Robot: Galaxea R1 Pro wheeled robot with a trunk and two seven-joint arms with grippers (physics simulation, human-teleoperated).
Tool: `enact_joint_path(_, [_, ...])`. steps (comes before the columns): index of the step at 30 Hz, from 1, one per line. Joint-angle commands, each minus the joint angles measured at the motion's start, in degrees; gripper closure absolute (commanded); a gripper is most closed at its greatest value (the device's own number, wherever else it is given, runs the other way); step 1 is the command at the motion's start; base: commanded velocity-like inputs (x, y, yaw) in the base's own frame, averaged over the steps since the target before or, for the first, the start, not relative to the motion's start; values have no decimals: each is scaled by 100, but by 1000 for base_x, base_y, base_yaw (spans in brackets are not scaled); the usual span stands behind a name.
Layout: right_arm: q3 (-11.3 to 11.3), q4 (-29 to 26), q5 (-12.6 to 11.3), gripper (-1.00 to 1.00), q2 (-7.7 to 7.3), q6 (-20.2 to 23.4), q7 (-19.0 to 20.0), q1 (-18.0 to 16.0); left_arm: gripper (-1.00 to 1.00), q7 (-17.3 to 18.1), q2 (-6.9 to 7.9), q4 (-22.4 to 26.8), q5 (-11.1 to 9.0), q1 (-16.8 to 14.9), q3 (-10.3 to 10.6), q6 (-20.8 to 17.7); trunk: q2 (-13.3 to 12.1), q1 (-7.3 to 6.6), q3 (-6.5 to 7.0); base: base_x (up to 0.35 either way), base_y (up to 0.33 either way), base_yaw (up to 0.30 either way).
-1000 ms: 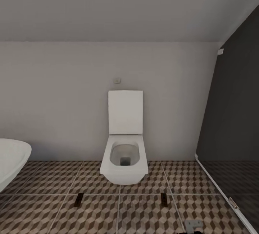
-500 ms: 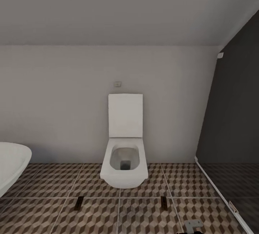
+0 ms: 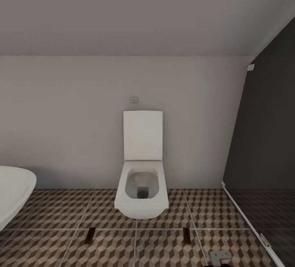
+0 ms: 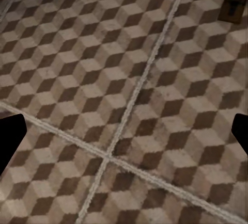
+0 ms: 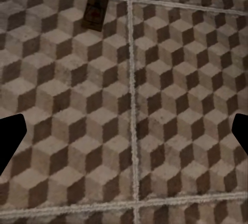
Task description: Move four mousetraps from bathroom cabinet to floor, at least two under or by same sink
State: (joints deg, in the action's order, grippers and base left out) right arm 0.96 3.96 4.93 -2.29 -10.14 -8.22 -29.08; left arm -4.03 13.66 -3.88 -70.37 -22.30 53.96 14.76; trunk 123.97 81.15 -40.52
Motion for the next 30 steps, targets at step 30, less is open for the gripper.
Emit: enact_joint_path(30, [6,26,52,-100,0,-31,-30,-10,-100,-19,-32,1,-3,-2,42,25,-921,-507,407,0,0,0])
